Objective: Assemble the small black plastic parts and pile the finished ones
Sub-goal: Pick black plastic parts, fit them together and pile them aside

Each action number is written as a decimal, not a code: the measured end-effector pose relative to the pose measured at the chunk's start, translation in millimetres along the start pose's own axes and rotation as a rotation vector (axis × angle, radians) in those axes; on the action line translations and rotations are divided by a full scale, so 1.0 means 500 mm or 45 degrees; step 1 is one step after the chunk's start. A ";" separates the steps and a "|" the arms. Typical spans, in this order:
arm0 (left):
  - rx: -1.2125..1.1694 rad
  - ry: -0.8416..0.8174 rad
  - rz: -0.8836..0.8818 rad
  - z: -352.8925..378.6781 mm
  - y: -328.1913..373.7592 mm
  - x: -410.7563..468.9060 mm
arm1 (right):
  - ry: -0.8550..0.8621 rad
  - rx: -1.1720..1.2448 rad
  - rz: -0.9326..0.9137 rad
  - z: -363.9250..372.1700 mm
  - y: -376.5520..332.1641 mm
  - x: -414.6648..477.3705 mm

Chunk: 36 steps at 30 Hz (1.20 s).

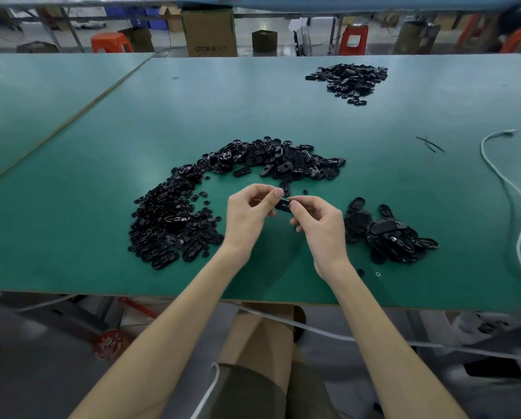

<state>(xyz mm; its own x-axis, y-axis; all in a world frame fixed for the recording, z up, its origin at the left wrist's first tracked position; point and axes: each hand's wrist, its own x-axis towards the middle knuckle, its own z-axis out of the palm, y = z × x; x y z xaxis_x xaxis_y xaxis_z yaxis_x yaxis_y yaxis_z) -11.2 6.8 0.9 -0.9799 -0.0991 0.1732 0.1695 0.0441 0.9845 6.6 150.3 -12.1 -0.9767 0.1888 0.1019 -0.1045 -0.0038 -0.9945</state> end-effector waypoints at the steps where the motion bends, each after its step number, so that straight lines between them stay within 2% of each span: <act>1: -0.036 0.027 -0.022 0.004 -0.007 -0.002 | 0.007 0.002 -0.001 0.000 0.001 0.000; 4: -0.097 0.085 -0.025 0.005 -0.020 -0.007 | 0.018 0.009 0.003 0.000 0.002 0.002; 19: -0.037 0.031 0.027 0.005 -0.030 -0.013 | 0.079 0.028 0.010 -0.001 0.005 0.003; 36: 0.111 0.028 0.044 0.010 -0.022 -0.018 | -0.011 0.048 0.005 -0.002 -0.002 0.000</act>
<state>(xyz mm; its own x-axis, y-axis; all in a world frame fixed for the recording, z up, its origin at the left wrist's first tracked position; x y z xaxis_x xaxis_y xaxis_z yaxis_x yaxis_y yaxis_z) -4.8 12.0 -11.4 -0.9709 -0.1181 0.2084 0.1923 0.1343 0.9721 6.9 151.4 -11.3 -0.9787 0.1801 0.0987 -0.1078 -0.0417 -0.9933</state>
